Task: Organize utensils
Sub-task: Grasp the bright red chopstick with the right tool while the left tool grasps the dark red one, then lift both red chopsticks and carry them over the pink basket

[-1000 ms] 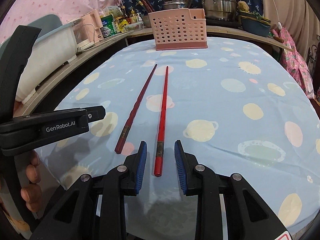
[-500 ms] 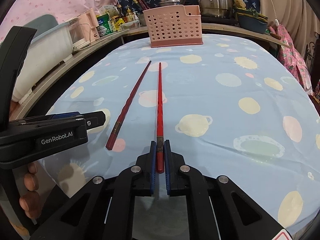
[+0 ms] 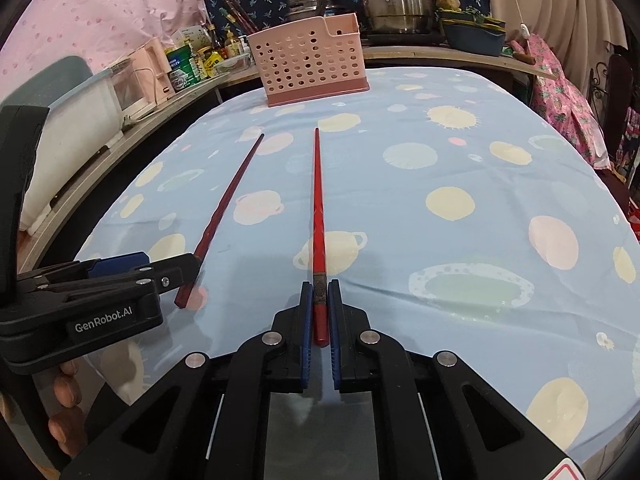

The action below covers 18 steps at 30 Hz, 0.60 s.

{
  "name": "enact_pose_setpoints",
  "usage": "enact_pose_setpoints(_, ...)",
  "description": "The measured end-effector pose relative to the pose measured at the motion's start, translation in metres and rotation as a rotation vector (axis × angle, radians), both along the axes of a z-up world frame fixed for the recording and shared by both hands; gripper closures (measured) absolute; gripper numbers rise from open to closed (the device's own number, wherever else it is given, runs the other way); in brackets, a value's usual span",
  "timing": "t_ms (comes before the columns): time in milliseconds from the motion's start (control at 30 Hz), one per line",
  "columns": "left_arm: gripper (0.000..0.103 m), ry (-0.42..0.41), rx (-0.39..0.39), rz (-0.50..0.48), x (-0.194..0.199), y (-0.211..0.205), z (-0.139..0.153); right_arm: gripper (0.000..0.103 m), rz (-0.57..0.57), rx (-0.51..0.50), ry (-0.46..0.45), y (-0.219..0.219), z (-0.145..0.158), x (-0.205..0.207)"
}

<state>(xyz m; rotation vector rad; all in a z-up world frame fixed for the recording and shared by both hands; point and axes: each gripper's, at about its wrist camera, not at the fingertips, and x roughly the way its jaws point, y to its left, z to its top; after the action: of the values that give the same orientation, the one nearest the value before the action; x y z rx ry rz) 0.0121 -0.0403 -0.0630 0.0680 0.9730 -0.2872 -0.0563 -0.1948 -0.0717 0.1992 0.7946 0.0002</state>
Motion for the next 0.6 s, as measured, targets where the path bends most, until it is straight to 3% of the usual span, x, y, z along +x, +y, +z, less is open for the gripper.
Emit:
enact_pose_setpoints(333,0.047,-0.008,0.020,0.004,-0.0007,-0.0038,-0.0032,0.096,0.001,0.000,-0.001,-0.0004,-0.0004,-0.0003)
enact_pose_setpoints(433,0.053,-0.013,0.027,0.007,-0.0009,-0.0029,-0.0027,0.096,0.001,-0.001,-0.002,-0.0006,-0.0006,-0.0003)
enact_pose_setpoints(600,0.076,-0.008,0.017,0.006,0.0001,0.0004,-0.0014,0.096,0.000,0.000,-0.002,-0.0005,-0.0008,-0.0005)
